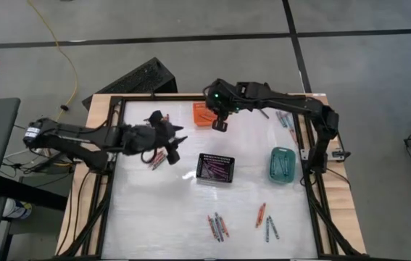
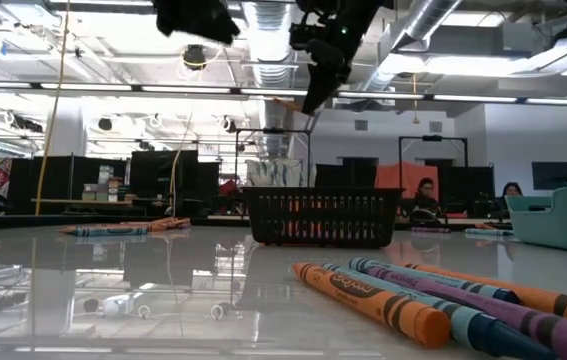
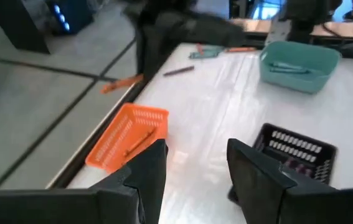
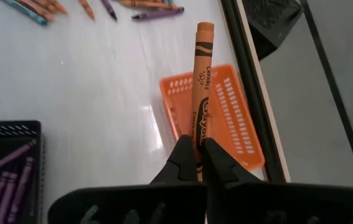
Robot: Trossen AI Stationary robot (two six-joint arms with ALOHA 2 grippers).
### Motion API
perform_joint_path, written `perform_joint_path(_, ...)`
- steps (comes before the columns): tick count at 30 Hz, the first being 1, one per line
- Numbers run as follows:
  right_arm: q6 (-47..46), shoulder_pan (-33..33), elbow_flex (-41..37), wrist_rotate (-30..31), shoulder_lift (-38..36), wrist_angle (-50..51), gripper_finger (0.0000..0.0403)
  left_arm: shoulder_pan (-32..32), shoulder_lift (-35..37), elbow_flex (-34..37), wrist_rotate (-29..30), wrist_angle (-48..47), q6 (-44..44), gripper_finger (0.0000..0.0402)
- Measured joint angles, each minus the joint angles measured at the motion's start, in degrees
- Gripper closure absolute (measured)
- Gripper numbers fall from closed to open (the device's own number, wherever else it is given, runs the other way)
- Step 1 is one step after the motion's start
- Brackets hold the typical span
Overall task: Sort crayons
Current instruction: Put the orange crayon into the orange bin
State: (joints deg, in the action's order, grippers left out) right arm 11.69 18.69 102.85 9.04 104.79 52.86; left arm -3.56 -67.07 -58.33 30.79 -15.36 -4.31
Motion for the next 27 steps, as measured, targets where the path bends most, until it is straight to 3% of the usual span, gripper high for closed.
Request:
perform_joint_path(7,0.8,5.5,0.0,-8.2,0.4,0.2,0.0403,8.4,0.0,3.5,-11.6,1.6,-2.4,0.0242)
perform_joint_path(15,1.7,10.8,0.0,-19.4,3.2,-1.9,0.0403,11.5,0.0,6.2,-24.0,0.5,-6.4,0.0242)
perform_joint_path(27,4.8,12.4,0.0,-20.3,15.0,-4.7,0.0403,10.3,0.0,12.9,-27.4,-0.2,-14.4,0.0242)
